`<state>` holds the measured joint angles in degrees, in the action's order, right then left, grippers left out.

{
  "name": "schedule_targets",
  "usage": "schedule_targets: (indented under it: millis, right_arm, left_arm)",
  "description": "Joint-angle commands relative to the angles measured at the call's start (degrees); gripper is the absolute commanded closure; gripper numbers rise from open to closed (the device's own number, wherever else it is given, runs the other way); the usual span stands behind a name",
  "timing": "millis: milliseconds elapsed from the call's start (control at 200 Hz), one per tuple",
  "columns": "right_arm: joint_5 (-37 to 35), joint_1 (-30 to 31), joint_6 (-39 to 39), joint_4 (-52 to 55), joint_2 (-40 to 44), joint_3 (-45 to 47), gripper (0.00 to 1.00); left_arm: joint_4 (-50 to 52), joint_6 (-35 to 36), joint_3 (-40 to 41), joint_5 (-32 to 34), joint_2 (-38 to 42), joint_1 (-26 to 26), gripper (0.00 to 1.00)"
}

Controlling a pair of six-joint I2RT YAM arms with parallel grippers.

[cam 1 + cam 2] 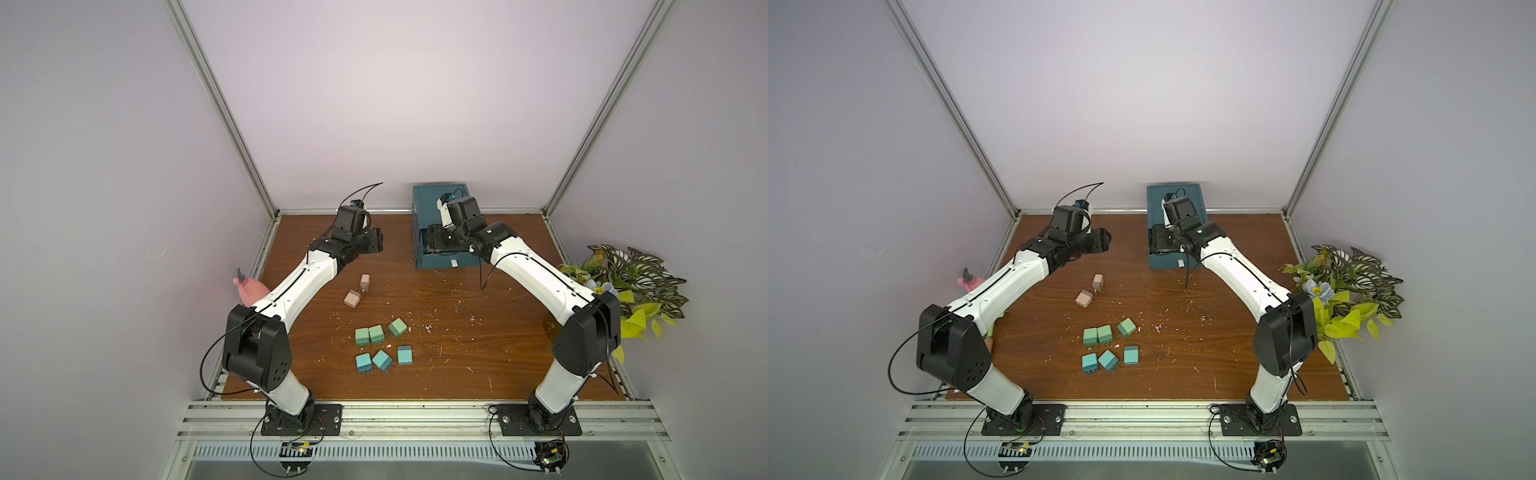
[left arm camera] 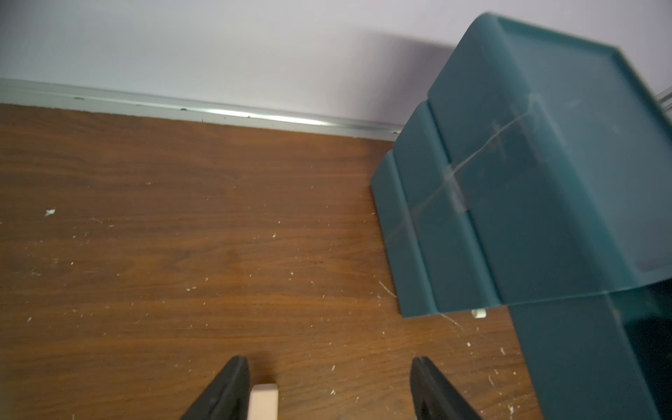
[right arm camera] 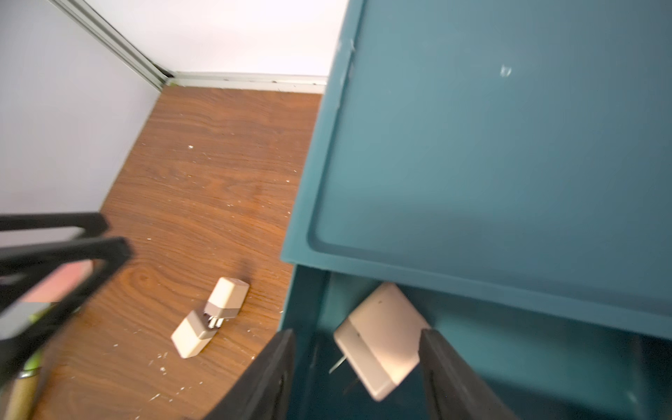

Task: Place the plugs into the drawer by color
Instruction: Place the plug in the drawer, then pick up the plug from the center of the board.

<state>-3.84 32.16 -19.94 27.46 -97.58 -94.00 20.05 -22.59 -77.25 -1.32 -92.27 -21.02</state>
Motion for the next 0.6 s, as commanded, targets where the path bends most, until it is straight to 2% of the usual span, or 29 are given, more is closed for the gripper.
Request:
schedule_targets:
  millis: [0, 250, 595]
  right_arm:
    - [1.8, 0.1, 1.1, -4.0, 7.6, 2.2, 0.38]
    - [2.1, 0.1, 2.2, -7.4, 12.3, 10.2, 0.38]
    - [1.2, -0.1, 4.2, -9.6, 15.4, 13.9, 0.38]
  left_arm:
    - [6.3, 4.0, 0.5, 3.7, -1.4, -0.3, 0.36]
    - [12.2, 5.5, 0.1, 5.8, -8.1, -1.9, 0.38]
    - [17.4, 4.6, -1.9, 7.3, -15.7, -3.6, 0.39]
